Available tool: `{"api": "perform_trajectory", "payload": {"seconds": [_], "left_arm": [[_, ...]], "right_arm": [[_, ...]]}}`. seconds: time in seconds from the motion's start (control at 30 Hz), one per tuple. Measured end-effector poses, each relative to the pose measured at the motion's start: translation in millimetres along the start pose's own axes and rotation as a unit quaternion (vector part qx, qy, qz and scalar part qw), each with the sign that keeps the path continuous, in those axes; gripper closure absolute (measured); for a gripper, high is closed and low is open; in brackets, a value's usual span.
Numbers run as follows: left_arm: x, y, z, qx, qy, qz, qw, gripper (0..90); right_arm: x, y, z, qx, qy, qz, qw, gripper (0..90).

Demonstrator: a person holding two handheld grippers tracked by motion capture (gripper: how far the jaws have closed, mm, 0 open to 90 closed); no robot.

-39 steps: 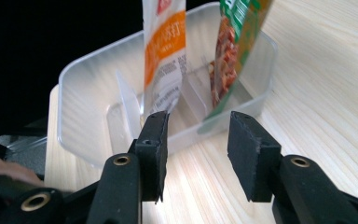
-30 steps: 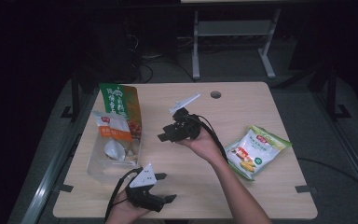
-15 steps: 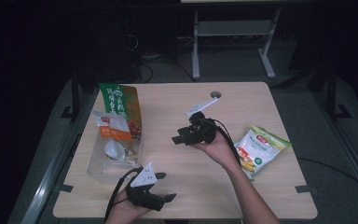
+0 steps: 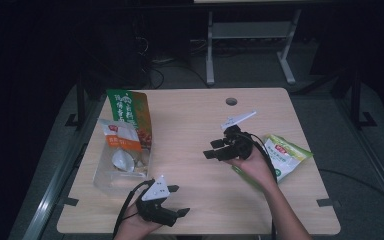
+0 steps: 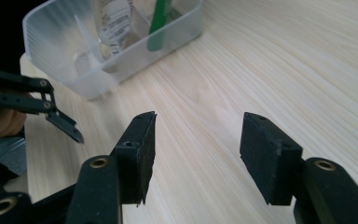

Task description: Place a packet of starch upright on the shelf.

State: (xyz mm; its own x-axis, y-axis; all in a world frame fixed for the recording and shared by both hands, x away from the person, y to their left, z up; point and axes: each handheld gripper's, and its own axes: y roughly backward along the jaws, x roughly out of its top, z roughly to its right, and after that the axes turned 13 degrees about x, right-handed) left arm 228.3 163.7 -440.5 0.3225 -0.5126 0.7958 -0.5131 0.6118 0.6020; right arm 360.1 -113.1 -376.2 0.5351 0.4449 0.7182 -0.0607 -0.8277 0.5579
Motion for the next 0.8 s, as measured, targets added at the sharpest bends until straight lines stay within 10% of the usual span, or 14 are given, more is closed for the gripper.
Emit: {"api": "perform_trajectory", "payload": {"seconds": [0.8], "left_arm": [[0.7,3.5,-5.1,0.006,0.011,0.007,0.9999,22.0]], "right_arm": [[-75.0,78.7,15.3,-0.088,-0.058,0.0,0.9944,40.7]]}}
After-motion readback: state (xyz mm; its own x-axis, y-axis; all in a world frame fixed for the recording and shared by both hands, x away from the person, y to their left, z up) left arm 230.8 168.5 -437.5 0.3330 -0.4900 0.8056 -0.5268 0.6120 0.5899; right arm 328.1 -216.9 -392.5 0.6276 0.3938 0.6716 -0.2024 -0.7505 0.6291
